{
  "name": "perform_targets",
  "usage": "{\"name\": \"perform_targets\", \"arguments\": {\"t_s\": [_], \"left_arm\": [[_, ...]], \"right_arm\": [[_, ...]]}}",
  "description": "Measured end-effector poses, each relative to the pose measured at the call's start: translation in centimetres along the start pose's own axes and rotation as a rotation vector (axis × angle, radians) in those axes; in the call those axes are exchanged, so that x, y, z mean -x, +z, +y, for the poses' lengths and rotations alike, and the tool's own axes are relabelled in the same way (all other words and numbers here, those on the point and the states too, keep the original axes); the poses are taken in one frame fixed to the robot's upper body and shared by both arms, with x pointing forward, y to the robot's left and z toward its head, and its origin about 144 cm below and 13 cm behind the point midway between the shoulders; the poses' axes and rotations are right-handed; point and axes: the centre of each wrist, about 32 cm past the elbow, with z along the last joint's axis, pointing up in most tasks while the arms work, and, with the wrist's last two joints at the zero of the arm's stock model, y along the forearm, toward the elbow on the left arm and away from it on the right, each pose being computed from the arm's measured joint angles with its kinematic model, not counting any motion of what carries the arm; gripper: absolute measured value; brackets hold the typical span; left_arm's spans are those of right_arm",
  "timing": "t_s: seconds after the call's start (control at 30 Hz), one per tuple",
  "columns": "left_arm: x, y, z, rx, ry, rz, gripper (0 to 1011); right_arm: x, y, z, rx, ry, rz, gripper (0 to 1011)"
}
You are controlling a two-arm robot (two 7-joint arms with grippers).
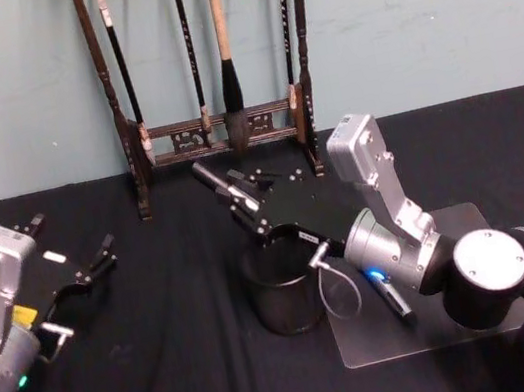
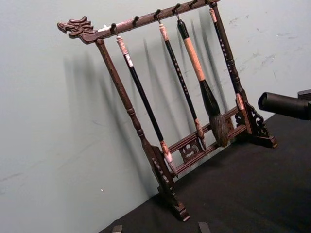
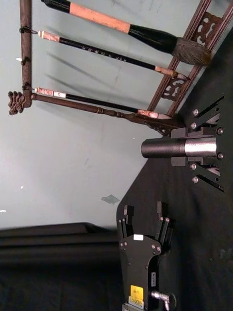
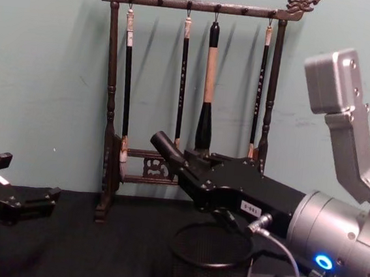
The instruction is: Pick up the water-based marker from the table and place it into the pen holder.
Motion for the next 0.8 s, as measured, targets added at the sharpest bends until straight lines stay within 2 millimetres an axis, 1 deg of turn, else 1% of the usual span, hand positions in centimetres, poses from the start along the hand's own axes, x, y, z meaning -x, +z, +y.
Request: {"name": "perform_targets", "arguments": {"t_s": [0.53,0.6,0.67,0.7,0.77,0.8], "left_arm": [[0.0,0.0,0.0,0.0,0.0,0.0,1009],[0.0,0.0,0.0,0.0,0.0,0.0,1009],[0.0,0.0,0.0,0.0,0.0,0.0,1009],[0.0,0.0,0.0,0.0,0.0,0.0,1009],[0.0,0.0,0.0,0.0,0.0,0.0,1009],[0.0,0.0,0.0,0.0,0.0,0.0,1009]], "right_arm": [[-0.05,0.02,-0.02,-0.002,-0.003,0.0,216],[-0.05,0.03,-0.03,-0.002,-0.004,0.0,305],[-0.05,0.03,-0.03,-0.002,-0.004,0.0,364],[-0.05,0.03,-0.04,-0.003,-0.004,0.0,422],[-0.05,0.02,-0.04,-0.003,-0.004,0.0,482],[-0.05,0.02,-0.04,-0.003,-0.005,0.0,482]]}}
